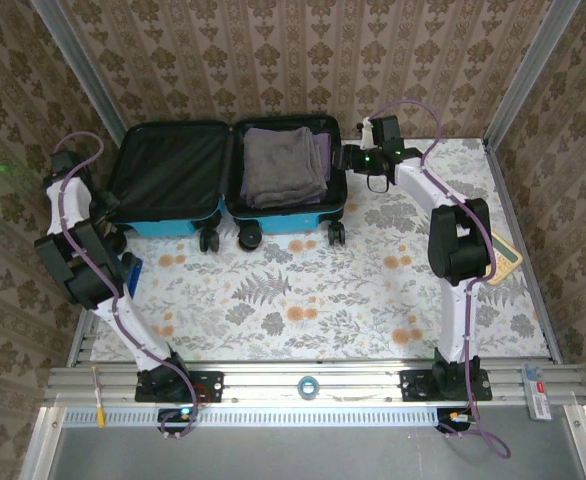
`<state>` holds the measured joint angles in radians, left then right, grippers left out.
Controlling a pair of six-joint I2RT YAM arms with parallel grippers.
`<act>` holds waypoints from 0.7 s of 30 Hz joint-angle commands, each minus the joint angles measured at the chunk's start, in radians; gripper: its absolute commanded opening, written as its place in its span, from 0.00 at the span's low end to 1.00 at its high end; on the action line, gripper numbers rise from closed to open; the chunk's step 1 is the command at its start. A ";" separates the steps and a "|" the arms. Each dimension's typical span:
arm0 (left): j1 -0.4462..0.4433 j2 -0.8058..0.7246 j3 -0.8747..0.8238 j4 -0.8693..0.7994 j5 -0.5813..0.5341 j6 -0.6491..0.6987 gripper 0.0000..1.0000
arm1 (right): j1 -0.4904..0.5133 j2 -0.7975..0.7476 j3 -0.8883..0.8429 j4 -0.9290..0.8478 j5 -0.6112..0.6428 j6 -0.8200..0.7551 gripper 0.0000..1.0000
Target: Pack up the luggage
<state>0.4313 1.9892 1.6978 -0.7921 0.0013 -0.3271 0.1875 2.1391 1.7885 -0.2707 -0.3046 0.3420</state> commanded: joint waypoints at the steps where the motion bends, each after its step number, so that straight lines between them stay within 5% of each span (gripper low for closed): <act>1: -0.023 0.027 0.033 -0.022 -0.001 0.011 0.22 | -0.002 0.026 0.006 -0.038 0.029 -0.024 0.60; 11: -0.051 0.046 0.057 -0.030 -0.010 0.030 0.00 | 0.009 0.052 0.020 -0.064 0.025 -0.029 0.53; 21: -0.070 0.007 0.057 -0.038 -0.008 0.052 0.00 | 0.031 0.059 0.032 -0.084 0.005 -0.033 0.30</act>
<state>0.3977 2.0151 1.7397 -0.8017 -0.0589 -0.3317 0.2089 2.1796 1.7908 -0.3229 -0.2890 0.3195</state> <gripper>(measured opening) 0.083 0.314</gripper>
